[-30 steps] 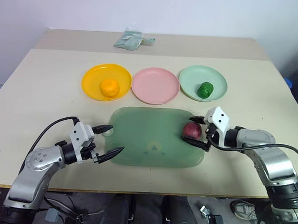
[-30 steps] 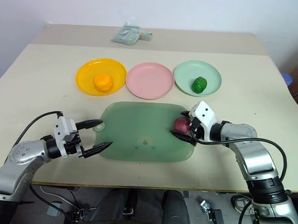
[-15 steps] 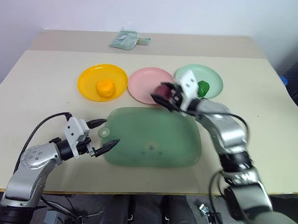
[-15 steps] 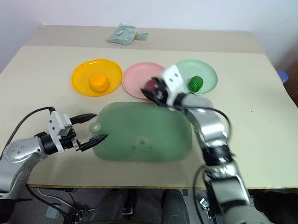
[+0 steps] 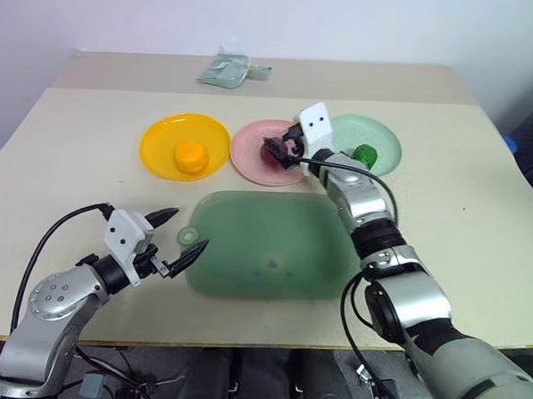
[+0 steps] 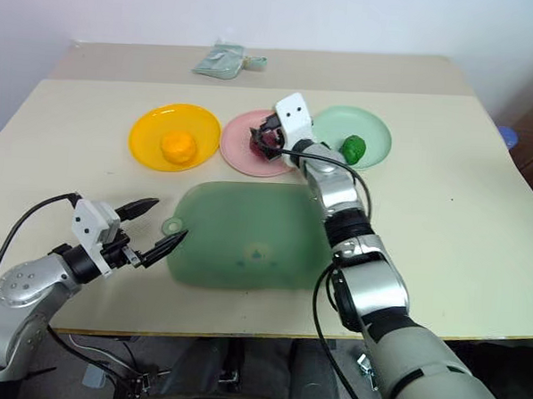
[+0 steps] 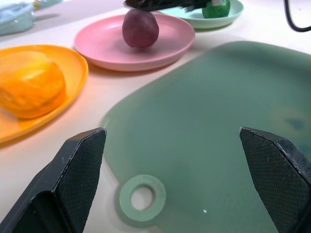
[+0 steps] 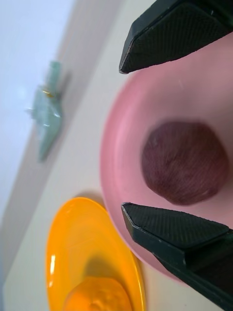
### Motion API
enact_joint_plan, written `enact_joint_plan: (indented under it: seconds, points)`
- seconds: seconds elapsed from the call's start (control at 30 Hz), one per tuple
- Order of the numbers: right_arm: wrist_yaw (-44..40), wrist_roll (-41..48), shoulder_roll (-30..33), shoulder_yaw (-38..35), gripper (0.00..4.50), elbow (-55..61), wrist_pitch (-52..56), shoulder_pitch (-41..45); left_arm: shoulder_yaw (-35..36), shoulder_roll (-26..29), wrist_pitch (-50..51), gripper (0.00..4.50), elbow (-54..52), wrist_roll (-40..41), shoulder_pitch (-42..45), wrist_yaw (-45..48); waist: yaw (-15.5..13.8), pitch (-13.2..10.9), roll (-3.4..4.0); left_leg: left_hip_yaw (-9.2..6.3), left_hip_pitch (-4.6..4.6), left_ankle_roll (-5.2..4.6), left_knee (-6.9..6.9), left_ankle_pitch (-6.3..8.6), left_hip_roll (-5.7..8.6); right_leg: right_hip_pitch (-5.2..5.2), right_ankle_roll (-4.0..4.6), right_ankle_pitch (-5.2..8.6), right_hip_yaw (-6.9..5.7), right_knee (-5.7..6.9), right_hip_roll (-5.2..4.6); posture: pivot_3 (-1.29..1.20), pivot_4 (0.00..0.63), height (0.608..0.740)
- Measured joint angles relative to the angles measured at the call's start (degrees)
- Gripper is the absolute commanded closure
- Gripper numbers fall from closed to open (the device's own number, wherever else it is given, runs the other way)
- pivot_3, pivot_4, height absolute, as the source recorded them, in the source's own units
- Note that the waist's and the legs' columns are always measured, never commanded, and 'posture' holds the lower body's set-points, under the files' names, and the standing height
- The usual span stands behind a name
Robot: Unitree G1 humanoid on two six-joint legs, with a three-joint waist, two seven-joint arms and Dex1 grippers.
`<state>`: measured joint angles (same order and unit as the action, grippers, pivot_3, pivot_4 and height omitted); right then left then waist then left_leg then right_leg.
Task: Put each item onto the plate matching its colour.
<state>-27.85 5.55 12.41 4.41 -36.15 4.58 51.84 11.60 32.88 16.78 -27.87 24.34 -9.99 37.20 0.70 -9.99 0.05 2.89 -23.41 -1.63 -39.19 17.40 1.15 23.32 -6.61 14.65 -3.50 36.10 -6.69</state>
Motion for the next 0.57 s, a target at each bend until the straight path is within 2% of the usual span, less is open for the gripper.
enact_joint_plan:
  seconds: [0.07, 0.2, 0.3, 0.4, 0.57]
  points:
    - [-8.27, 3.71, 7.45, -1.57, 0.03, 9.57, 1.38, -7.8, 2.02, -0.23, -0.11, 0.0, 0.85, -0.04, -0.29, -1.18, -0.62, 0.0, 0.0, -0.07, -0.01, -0.08, -0.03, 0.05, 0.06, -0.1, 0.0, 0.0, -0.02, -0.05, -0.06, 0.0, 0.15, 0.74]
    - [-19.5, 9.55, 20.11, -6.47, 0.03, 21.17, 6.1, -20.49, 7.01, -0.17, -1.33, 0.0, 4.33, -0.08, -0.53, -2.29, -0.38, 0.0, 0.01, 0.03, 0.03, -0.12, -0.04, 0.07, 0.01, -0.1, -0.02, 0.0, -0.01, -0.11, -0.08, 0.0, 0.15, 0.74]
    - [-25.65, 13.74, 27.13, -10.66, 0.03, 27.11, 10.38, -30.35, 10.77, 1.04, -2.52, 0.0, 7.97, -0.1, -2.45, -1.53, 0.19, 0.0, 0.01, 0.13, 0.09, -0.12, -0.01, 0.07, -0.07, -0.08, -0.01, 0.01, 0.01, -0.14, -0.06, 0.0, 0.15, 0.74]
    - [-28.76, 15.91, 30.04, -12.49, 0.03, 30.88, 12.84, -36.21, 12.03, 1.33, -2.88, 0.0, 9.34, -0.1, -3.87, -0.32, 0.45, 0.0, 0.01, 0.22, 0.18, -0.13, -0.02, 0.08, -0.09, -0.09, -0.02, 0.01, 0.09, -0.12, -0.08, 0.0, 0.15, 0.74]
    - [-28.3, 17.34, 30.29, -13.83, 0.03, 35.36, 15.36, -37.16, 12.15, 1.31, -3.7, 0.0, 9.5, -0.11, -4.29, -0.07, -0.31, 0.01, -0.01, 0.12, 0.17, -0.12, -0.04, 0.08, -0.07, -0.1, -0.01, 0.0, 0.15, -0.1, -0.23, 0.0, 0.15, 0.74]
